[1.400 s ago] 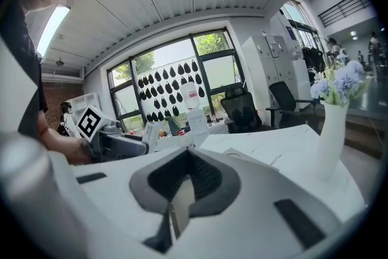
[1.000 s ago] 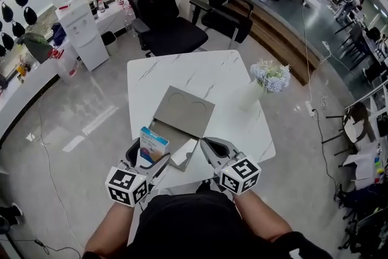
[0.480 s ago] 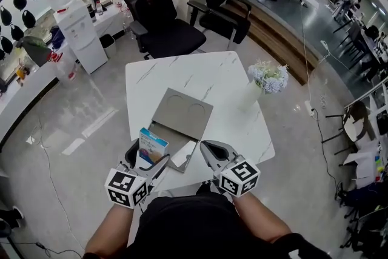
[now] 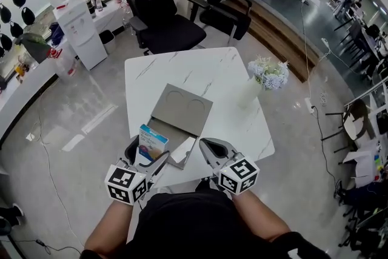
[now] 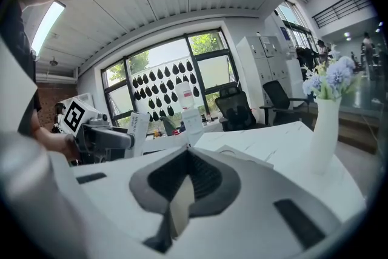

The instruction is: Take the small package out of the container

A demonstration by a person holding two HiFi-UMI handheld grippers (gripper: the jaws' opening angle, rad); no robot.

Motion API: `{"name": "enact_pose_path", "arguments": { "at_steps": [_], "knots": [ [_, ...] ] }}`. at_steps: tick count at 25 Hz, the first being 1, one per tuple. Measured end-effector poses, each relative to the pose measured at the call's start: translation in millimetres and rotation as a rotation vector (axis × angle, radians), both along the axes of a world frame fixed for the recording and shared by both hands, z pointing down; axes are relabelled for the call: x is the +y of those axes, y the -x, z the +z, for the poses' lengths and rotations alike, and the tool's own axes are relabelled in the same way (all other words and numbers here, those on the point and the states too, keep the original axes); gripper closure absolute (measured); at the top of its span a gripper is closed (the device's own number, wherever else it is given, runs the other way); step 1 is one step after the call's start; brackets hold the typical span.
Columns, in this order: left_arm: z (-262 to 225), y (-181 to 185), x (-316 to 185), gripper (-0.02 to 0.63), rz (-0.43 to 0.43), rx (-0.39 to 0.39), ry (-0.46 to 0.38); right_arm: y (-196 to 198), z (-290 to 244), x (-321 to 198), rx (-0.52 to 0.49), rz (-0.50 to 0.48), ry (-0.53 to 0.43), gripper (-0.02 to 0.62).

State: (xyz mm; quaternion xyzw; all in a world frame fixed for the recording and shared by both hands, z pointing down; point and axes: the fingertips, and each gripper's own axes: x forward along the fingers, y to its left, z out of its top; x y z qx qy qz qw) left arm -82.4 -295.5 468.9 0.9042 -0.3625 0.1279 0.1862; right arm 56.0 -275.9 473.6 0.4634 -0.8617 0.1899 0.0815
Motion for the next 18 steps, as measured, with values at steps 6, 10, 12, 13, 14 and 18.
{"name": "enact_pose_path", "arguments": {
  "at_steps": [6,10,12,13,14,18],
  "knots": [
    [4,-2,0,0.178,0.012,-0.016,0.007,-1,2,0,-0.002,0.010,0.006,0.594],
    [3,-2,0,0.178,0.020,-0.018,0.006,0,2,-1,-0.001,0.017,0.005,0.594],
    [3,-3,-1,0.178,0.026,-0.021,0.001,-1,2,-1,0.000,0.019,0.006,0.595],
    [3,-4,-1,0.178,0.028,-0.026,-0.003,-1,2,-1,0.001,0.018,0.006,0.595],
    [4,-5,-1,0.178,0.030,-0.031,-0.006,-2,3,-1,0.002,0.016,0.008,0.595],
    [7,-15,2,0.178,0.039,-0.042,-0.011,-7,7,1,0.007,0.007,0.015,0.594]
  ]
}}
